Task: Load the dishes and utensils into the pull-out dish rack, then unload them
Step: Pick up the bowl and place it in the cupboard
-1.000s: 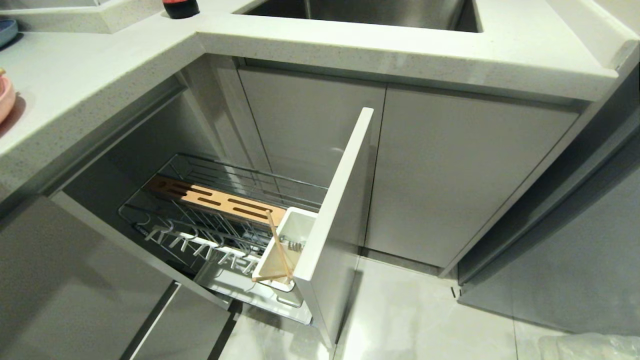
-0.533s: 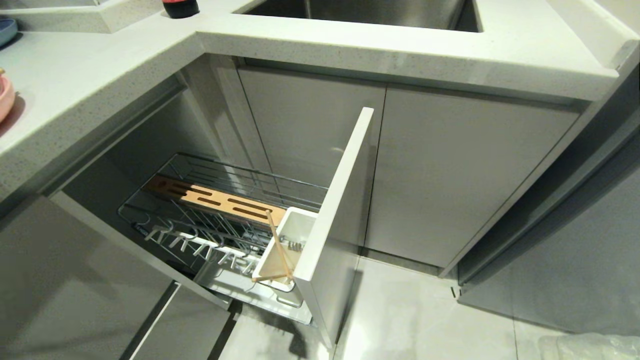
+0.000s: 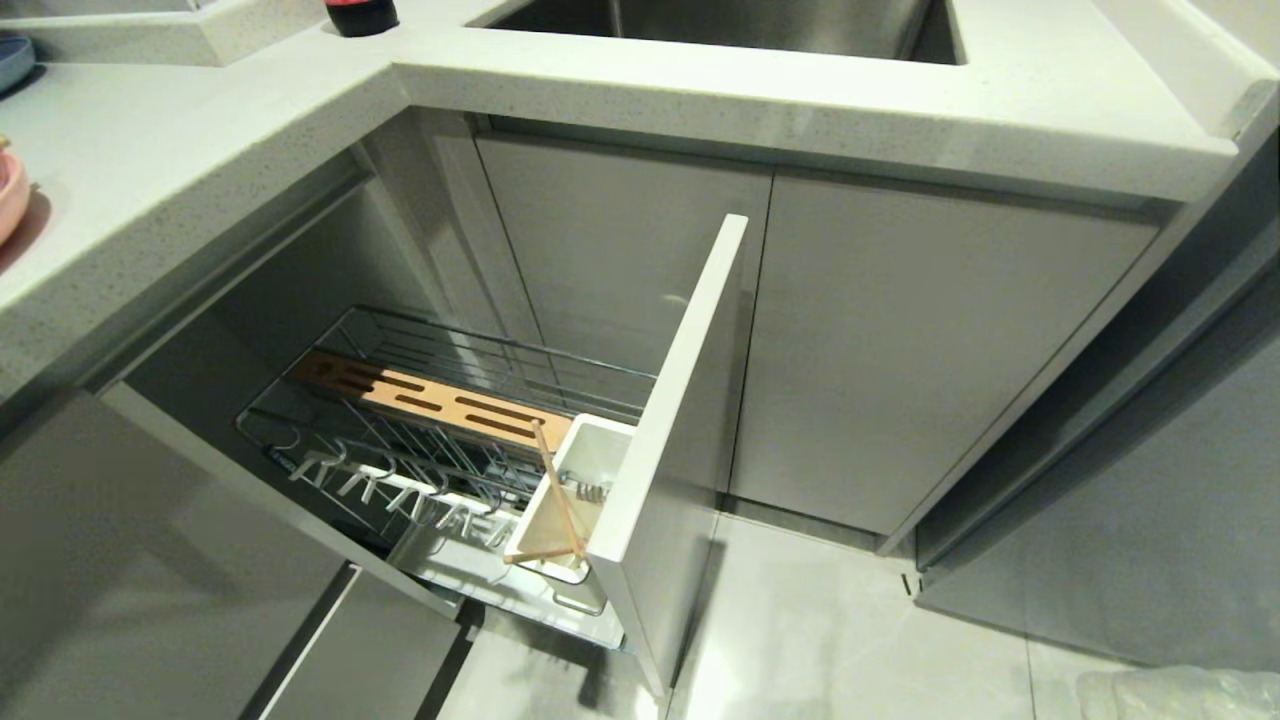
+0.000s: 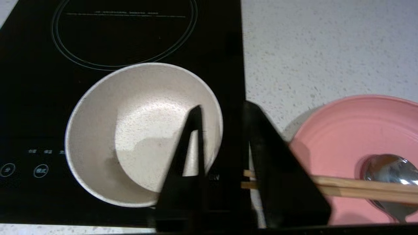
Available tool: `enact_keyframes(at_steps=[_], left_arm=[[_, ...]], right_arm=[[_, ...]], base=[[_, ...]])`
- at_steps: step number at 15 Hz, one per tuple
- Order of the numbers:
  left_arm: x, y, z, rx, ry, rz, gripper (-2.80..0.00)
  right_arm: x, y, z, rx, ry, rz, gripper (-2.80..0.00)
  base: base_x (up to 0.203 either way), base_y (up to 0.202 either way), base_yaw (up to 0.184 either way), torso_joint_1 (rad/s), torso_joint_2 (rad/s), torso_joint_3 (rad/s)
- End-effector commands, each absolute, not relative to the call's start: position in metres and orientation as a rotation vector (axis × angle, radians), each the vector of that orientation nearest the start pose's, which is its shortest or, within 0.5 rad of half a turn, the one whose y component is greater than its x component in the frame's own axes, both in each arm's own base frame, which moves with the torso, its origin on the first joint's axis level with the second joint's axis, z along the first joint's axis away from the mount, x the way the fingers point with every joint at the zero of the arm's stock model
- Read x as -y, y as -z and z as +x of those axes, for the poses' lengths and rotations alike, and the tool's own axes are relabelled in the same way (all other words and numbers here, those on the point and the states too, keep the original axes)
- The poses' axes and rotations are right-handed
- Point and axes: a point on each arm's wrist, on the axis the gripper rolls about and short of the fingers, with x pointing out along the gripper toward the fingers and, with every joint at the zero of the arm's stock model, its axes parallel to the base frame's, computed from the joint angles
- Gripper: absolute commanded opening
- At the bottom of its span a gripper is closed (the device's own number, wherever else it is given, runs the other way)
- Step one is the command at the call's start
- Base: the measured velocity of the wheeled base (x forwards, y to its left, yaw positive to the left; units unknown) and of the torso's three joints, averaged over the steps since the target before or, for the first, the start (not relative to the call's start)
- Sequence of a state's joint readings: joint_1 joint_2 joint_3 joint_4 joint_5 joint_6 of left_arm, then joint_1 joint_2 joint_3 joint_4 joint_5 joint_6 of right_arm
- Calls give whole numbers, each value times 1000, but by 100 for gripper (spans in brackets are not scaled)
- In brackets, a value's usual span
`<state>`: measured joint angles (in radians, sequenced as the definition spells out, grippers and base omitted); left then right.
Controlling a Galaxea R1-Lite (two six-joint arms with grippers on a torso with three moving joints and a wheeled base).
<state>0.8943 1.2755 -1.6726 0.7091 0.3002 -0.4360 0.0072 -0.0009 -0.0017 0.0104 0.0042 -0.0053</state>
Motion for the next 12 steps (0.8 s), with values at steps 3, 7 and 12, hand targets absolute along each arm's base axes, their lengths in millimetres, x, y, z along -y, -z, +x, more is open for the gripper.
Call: enact_keyframes(at_steps=[3,7,12], left_arm=[[-122,-388,83,-76,-1273,-491,0],[-137,-379,88,-111,-1273,-544,0],[-148,-368,95,-197,-1189,-618,0]], right_arm=[[0,-75,-23,-8,-12,-6,-280],[0,-75,-23,-8,-12,-6,-280],[0,-75,-23,-8,-12,-6,-280]], base=[[0,0,0,0,0,0],[0,0,0,0,0,0],[0,0,0,0,0,0]])
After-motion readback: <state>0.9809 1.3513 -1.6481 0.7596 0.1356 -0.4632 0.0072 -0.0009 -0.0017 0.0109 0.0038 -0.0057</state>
